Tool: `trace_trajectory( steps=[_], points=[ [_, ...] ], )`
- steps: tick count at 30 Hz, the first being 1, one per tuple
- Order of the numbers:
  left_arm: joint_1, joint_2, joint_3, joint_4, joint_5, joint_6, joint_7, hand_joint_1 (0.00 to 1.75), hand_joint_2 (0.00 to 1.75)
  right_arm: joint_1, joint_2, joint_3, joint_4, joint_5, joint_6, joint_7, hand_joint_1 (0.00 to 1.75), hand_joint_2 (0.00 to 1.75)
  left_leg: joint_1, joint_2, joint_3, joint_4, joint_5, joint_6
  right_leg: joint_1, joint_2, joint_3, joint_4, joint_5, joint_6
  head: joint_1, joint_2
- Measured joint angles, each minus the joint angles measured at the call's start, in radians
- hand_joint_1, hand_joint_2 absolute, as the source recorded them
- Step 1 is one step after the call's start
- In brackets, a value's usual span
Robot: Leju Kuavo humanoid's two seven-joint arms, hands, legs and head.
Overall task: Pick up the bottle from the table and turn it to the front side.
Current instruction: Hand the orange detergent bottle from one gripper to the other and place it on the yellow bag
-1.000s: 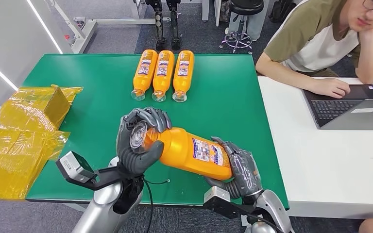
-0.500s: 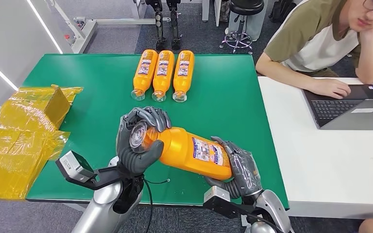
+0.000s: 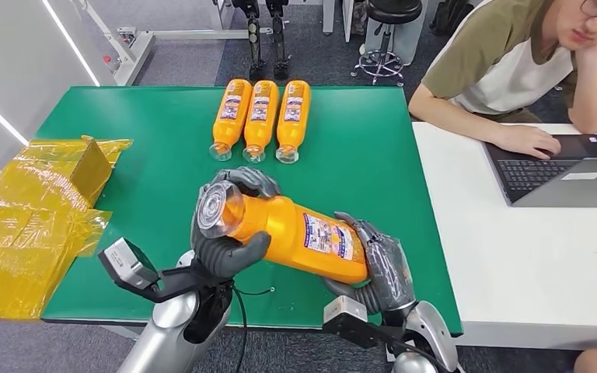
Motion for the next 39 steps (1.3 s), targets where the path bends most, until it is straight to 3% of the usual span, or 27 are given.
trace_trajectory(
  steps=[6, 13, 23, 39],
  points=[
    [0.002, 0.009, -0.012, 0.025, -0.027, -0.071, 0.020, 0.00, 1.75, -0.053, 0.001, 0.012, 0.013, 0.130, 0.026, 0.044, 1.75, 1.75, 0.000, 0.000, 0.001, 0.000, 0.000, 0.000, 0.000, 0.000, 0.000, 0.000, 0.000, 0.000, 0.000, 0.000],
    [0.001, 0.011, -0.012, 0.048, -0.038, -0.106, 0.034, 0.00, 1.75, -0.090, -0.027, 0.013, 0.065, 0.118, 0.019, 0.024, 1.75, 1.75, 0.000, 0.000, 0.001, 0.000, 0.000, 0.000, 0.000, 0.000, 0.000, 0.000, 0.000, 0.000, 0.000, 0.000],
    [0.002, 0.011, -0.008, 0.052, -0.051, -0.112, 0.037, 0.00, 1.75, -0.099, -0.044, 0.024, 0.094, 0.135, 0.046, 0.061, 1.75, 1.75, 0.000, 0.000, 0.000, 0.000, 0.000, 0.000, 0.000, 0.000, 0.000, 0.000, 0.000, 0.000, 0.000, 0.000],
    [0.003, 0.011, -0.006, 0.058, -0.052, -0.114, 0.037, 0.00, 1.75, -0.101, -0.052, 0.029, 0.101, 0.136, 0.047, 0.064, 1.75, 1.75, 0.000, 0.000, 0.000, 0.000, 0.000, 0.000, 0.000, 0.000, 0.000, 0.000, 0.000, 0.000, 0.000, 0.000]
  ],
)
